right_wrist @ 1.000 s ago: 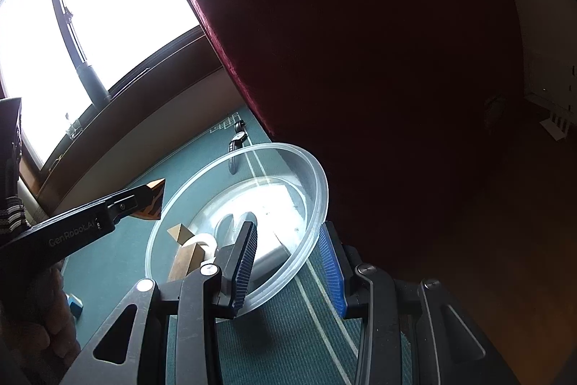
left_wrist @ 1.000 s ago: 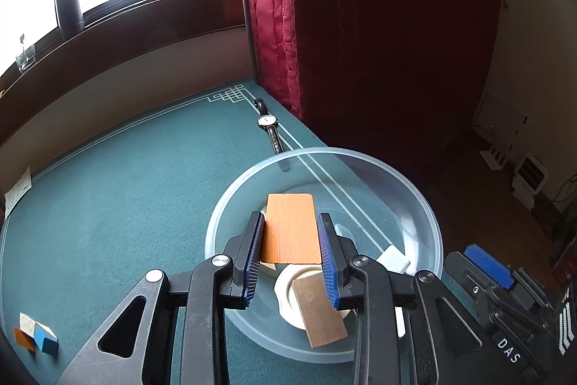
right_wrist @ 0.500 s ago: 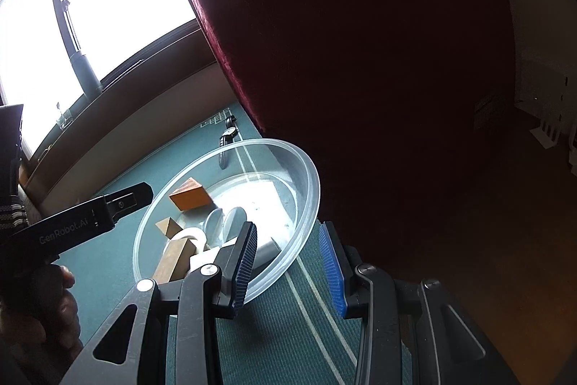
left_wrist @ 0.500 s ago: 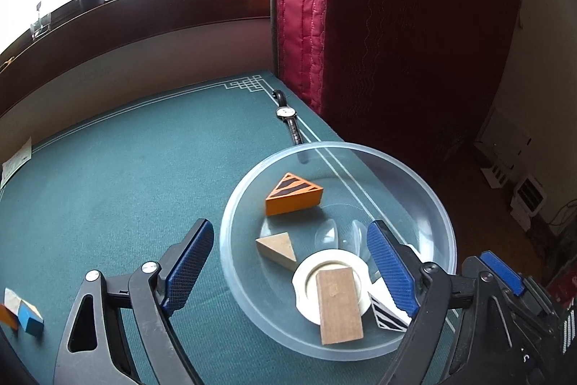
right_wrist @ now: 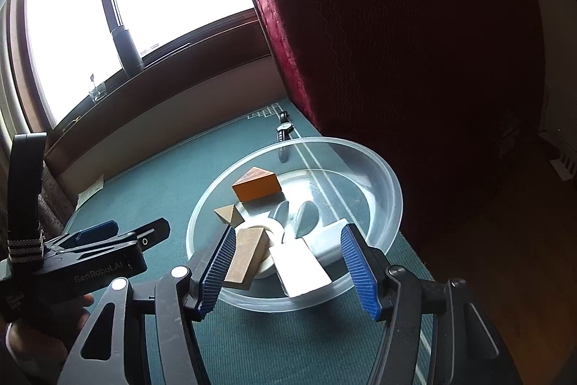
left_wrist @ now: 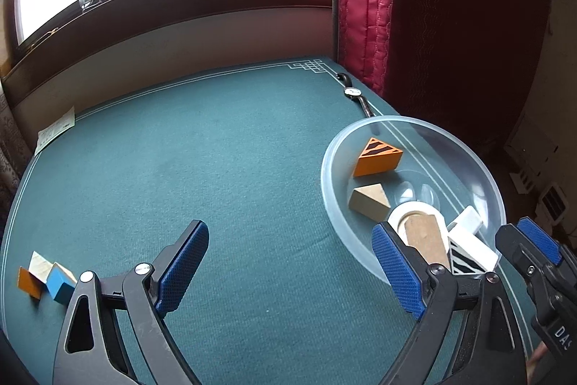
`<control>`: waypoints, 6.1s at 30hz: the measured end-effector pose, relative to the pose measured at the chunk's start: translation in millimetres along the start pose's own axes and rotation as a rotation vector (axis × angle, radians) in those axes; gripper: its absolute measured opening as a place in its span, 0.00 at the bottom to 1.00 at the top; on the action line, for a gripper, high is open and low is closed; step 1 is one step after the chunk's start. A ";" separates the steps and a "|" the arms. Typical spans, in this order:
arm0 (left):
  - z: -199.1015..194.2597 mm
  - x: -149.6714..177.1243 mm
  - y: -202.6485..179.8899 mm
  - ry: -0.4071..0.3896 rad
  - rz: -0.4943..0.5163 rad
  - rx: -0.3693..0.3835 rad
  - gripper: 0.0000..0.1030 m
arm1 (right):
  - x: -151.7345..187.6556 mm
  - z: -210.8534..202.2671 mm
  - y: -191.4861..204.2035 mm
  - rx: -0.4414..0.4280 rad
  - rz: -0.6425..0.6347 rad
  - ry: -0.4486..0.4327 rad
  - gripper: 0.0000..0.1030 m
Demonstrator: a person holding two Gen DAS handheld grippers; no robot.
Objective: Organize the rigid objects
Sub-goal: 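Move both open grippers back toward the remaining blocks, then lower the right gripper onto the blue cube and grasp it, then lift the blue cube with the right gripper while the left grasps the orange block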
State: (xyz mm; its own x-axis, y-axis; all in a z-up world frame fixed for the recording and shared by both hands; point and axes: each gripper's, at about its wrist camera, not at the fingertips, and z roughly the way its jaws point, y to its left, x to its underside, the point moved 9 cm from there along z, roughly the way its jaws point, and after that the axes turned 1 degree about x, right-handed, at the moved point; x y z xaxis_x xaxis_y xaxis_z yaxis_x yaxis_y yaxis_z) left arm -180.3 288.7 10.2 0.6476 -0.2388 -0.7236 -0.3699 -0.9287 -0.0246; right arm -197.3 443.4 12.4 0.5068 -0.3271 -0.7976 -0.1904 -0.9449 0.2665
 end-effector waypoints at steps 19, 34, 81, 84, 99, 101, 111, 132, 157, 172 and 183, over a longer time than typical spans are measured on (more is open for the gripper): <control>-29.9 48.8 108.7 0.007 -0.103 -0.096 0.90 | 33.3 13.0 100.3 -0.105 -0.124 0.072 0.65; -55.4 87.5 205.3 0.009 -0.212 -0.192 0.90 | 83.4 31.1 174.0 -0.179 -0.201 0.180 0.65; -89.3 164.3 390.6 0.046 -0.531 -0.436 0.90 | 126.3 50.6 224.5 -0.230 -0.310 0.304 0.65; -90.6 163.6 385.8 0.034 -0.523 -0.420 0.90 | 129.6 54.6 243.2 -0.270 -0.337 0.324 0.65; -85.6 169.6 375.5 0.033 -0.524 -0.367 0.90 | 135.6 77.6 331.7 -0.410 -0.451 0.337 0.64; -86.0 170.0 374.3 0.030 -0.526 -0.364 0.90 | 135.2 80.2 339.7 -0.420 -0.458 0.334 0.59; -84.7 171.0 374.0 0.026 -0.527 -0.358 0.90 | 140.1 95.2 355.7 -0.433 -0.490 0.356 0.37; -77.7 159.2 361.6 0.029 -0.492 -0.352 0.90 | 134.4 80.2 305.4 -0.389 -0.424 0.352 0.37; -56.7 140.8 360.0 0.025 -0.493 -0.379 0.90 | 125.1 65.7 277.5 -0.392 -0.317 0.320 0.37; -55.0 136.9 368.3 0.004 -0.525 -0.353 0.42 | 123.5 58.9 264.6 -0.372 -0.295 0.309 0.37; -52.8 137.2 360.7 0.004 -0.514 -0.340 0.32 | 100.7 51.9 228.7 -0.310 -0.223 0.266 0.37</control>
State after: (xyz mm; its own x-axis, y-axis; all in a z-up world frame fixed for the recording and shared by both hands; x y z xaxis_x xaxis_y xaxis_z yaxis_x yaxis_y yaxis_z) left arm -189.7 -94.1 -61.5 0.6894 0.2631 -0.6749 0.2229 -0.9635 -0.1479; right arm -233.4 195.2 -35.1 0.7125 -0.0698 -0.6982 0.1875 -0.9399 0.2854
